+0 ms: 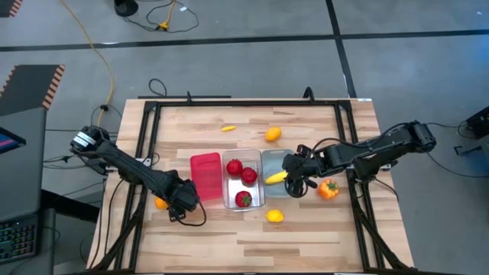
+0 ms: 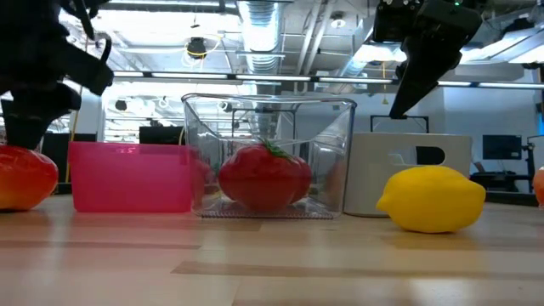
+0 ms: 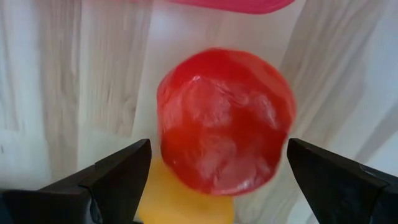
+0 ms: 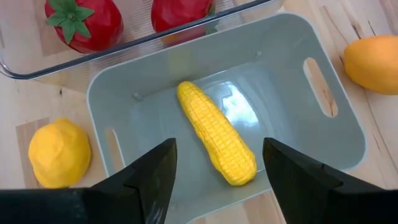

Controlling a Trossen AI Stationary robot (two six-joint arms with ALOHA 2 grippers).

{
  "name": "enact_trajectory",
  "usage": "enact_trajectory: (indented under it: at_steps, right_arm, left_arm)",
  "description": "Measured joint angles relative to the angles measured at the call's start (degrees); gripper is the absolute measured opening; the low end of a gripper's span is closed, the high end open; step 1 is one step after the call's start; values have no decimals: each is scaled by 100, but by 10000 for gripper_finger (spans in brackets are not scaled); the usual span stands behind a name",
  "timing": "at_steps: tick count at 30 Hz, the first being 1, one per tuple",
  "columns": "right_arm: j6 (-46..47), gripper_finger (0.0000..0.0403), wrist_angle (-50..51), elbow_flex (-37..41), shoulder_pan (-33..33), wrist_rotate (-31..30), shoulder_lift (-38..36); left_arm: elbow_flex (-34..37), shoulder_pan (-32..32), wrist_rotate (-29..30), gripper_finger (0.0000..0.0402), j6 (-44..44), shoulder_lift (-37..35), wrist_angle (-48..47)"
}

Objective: Sort produce into baskets
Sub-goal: Put the left orange tomato into the transparent bin

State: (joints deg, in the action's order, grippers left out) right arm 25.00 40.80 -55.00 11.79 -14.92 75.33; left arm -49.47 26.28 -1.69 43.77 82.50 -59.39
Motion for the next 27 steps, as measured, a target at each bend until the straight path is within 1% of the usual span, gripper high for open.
enact_trajectory:
  at_steps: [4, 10, 18, 24, 27]
  right_arm:
    - [0, 266, 0, 0, 0, 0, 0]
    - [0, 266, -4, 0, 0, 0, 0]
    - [-1, 266, -9, 0, 7, 0, 0]
    - [1, 266, -9, 0, 7, 0, 0]
    - [1, 266, -9, 0, 7, 2, 0]
  left_arm:
    - [208, -1, -1, 364, 152, 0, 345]
    - [223, 0, 77, 364, 921, 0, 583]
    - [223, -2, 259, 364, 1005, 0, 699]
    - [223, -2, 255, 364, 1095, 0, 701]
    - [223, -2, 242, 357, 1216, 0, 703]
